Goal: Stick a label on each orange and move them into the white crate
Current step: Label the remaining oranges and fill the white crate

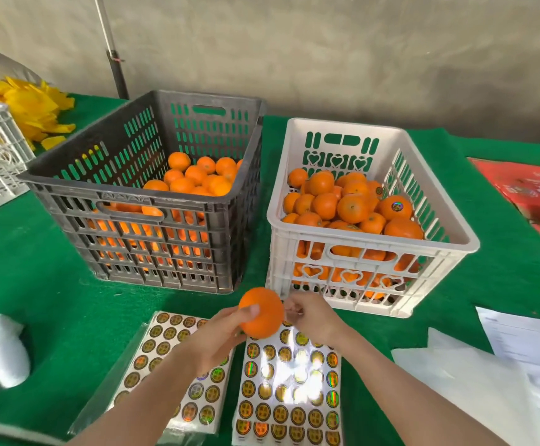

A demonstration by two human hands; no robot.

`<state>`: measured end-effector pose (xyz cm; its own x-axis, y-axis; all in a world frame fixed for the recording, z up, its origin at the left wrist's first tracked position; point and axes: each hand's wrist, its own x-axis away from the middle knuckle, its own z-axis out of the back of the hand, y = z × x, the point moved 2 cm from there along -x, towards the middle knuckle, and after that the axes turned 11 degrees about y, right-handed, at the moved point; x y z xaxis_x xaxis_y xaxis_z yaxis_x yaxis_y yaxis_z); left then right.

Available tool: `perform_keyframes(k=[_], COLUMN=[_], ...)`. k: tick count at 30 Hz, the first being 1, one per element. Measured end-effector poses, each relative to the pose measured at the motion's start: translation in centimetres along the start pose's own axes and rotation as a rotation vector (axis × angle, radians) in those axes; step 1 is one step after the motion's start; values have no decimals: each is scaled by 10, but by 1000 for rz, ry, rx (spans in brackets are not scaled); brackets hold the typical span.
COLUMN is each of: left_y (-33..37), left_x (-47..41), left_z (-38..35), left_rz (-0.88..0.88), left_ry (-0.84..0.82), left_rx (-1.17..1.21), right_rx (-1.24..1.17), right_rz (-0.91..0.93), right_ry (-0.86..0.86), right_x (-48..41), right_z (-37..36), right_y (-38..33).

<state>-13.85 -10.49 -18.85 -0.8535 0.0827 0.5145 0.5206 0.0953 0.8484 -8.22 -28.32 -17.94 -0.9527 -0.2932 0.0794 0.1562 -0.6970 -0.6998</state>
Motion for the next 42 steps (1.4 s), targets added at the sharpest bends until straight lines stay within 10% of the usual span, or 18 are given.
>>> perform_keyframes(k=[11, 29, 42], left_y=[-3, -6, 11], left_x=[-12, -6, -5], left_z=[-18, -30, 5], left_rz=[0, 127, -104], left_ry=[27, -46, 102], left_rx=[294, 417, -150], right_rx=[129, 27, -233], right_rz=[253, 250, -123], right_ry=[471, 592, 374], right_x=[32, 59, 57], right_z=[7, -11, 1], right_y=[-4, -9, 0])
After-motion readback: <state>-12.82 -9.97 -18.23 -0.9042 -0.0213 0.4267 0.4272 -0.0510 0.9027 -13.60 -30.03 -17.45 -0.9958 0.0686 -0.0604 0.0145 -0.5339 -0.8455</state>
